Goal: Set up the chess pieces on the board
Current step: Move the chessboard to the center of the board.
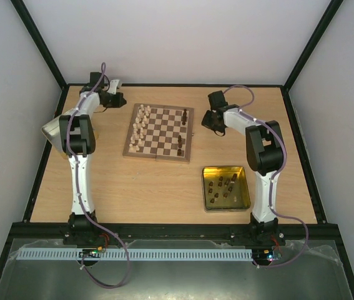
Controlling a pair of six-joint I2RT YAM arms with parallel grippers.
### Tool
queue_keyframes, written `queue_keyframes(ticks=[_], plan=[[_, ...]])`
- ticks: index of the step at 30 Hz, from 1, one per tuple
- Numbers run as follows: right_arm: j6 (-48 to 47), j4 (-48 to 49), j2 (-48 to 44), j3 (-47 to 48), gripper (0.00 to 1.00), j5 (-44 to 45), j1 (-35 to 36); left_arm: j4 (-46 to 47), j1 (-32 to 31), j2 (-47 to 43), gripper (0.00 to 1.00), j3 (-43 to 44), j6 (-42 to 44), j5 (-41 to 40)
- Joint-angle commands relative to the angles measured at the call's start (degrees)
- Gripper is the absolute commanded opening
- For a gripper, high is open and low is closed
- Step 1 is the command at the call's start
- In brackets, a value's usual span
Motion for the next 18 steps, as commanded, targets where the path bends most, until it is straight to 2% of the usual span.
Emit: queue_keyframes(ticks=[1,12,18], plan=[[0.05,1.15,0.44,0.40,0.02,-1.36,0.28,5.16,0.89,3.20,0.02,4.47,-6.95,5.70],[-0.29,2.84,1.66,-2.70,0.02,-2.93,0.25,11.26,0.38,9.89,0.02,9.38,-16.52,12.46],[-0.31,3.44,2.23,-3.43,0.02,-4.57,0.28,11.04,-0.91,11.40,0.02,11.70,-17.76,12.05]])
